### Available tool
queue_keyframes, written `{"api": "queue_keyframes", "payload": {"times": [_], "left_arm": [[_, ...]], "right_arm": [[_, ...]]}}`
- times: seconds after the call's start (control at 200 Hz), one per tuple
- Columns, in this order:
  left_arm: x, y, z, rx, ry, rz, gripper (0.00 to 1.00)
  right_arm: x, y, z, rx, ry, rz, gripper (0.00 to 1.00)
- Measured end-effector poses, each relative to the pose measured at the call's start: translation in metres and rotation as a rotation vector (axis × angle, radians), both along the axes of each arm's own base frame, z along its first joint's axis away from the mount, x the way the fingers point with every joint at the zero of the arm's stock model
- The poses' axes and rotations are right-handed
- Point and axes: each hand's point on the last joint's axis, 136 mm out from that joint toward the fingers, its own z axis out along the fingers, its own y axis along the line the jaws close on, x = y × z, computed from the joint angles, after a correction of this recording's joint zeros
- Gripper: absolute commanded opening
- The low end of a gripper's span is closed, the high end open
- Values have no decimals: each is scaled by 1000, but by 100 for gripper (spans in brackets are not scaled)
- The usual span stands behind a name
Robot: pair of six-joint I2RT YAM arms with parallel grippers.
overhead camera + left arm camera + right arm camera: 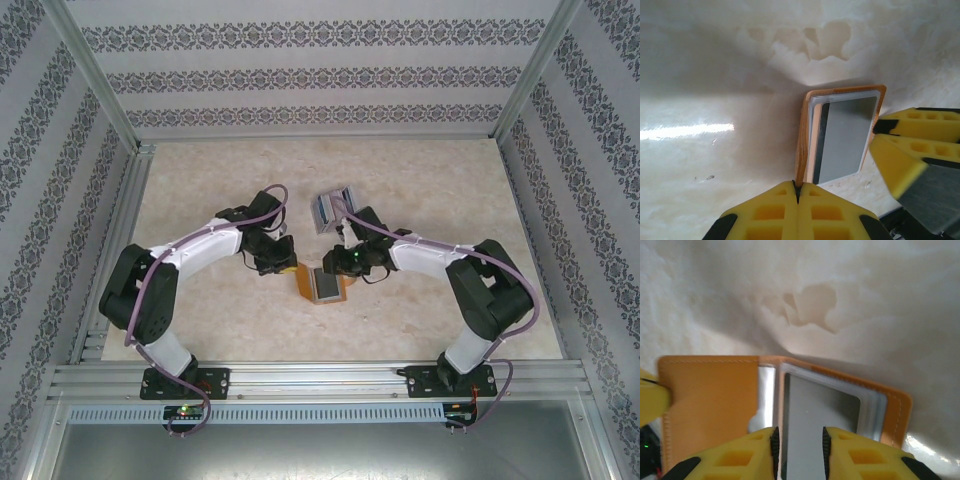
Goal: Put the credit cards into the card holder
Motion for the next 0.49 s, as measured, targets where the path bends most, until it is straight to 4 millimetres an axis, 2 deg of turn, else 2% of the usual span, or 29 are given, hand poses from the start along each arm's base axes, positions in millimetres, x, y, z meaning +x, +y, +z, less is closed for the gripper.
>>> {"api": "queue_keyframes", "payload": {"times": [0.11, 0.315, 0.495], "left_arm": [[-3, 5, -6, -6, 0, 33, 0], [-16, 13, -25, 2, 33, 77, 0], [-18, 15, -32, 4, 37, 97, 0]], "right_arm": [[-7, -5, -8, -58, 17, 3, 32], [-10, -11, -12, -90, 31, -6, 36], [-11, -23, -14, -167, 13, -29, 39]]}}
